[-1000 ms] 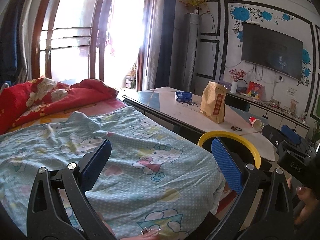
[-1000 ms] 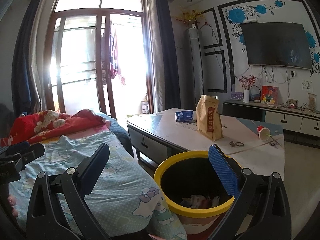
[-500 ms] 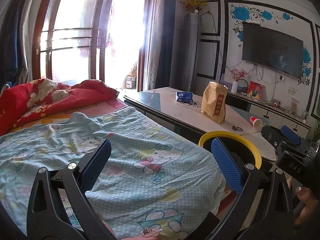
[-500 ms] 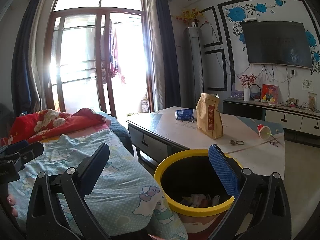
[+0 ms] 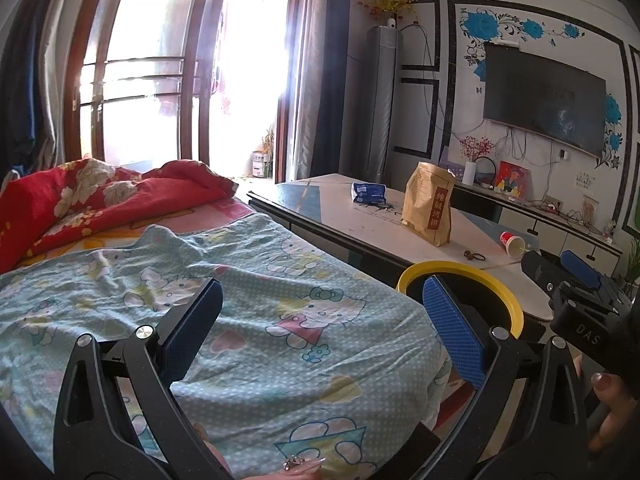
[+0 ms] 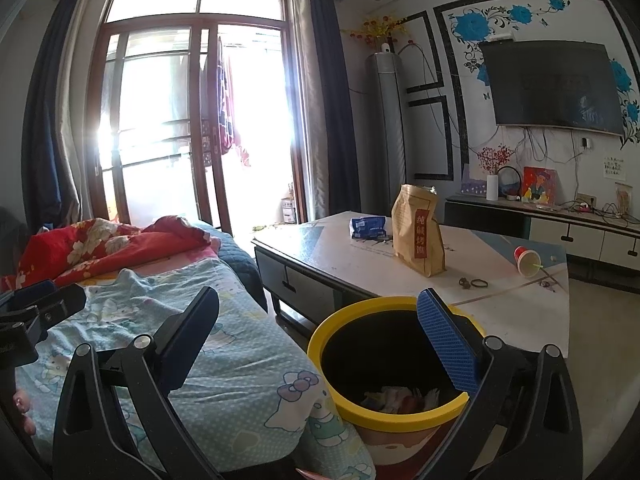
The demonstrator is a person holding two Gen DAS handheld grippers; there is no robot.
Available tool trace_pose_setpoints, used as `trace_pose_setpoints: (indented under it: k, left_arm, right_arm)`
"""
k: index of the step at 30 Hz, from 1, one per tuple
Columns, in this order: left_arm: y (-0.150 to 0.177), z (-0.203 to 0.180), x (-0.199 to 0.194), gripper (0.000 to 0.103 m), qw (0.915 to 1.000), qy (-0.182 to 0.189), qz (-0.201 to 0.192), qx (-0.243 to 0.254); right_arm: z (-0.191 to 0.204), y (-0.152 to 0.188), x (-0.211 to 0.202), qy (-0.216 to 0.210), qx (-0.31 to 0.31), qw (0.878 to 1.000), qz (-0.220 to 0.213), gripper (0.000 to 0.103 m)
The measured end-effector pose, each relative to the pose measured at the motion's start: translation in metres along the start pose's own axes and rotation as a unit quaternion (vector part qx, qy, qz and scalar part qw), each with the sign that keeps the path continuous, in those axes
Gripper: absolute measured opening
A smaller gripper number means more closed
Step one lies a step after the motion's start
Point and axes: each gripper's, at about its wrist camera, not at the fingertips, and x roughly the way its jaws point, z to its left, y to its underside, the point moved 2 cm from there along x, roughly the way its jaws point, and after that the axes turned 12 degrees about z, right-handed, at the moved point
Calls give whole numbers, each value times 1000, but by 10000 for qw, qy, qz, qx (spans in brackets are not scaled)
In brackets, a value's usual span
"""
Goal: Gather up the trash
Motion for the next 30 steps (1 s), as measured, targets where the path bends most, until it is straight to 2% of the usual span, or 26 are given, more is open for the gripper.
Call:
trace_pose_setpoints:
  k: [18,22,24,26,27,30]
  left_arm:
    - [-2,4,3,92,10000,-15,70,-31]
    - [-5,33,3,92,9992,-176,246,-243]
    - [-5,58,1,92,9978,-389,378,-386]
    - [-4,109,-5,92,9926,-796,568,-726]
    - [-1,144,-11,92,9865,-1163,657,-951]
    - [14,246,-33,92,9566,-2276,855,-1606]
  right_arm:
    - [1,0,1,-13,24,10000,5,97]
    - [16,-6,8,-276,2,9995,171,97]
    - [42,-13,17,-698,-94,9968,385,97]
    - [82,-20,26,-1179,-250,9909,595,97]
    - [109,-23,31,-1440,-407,9861,720,97]
    - [212,-18,52,-2225,-1117,9581,1413,97]
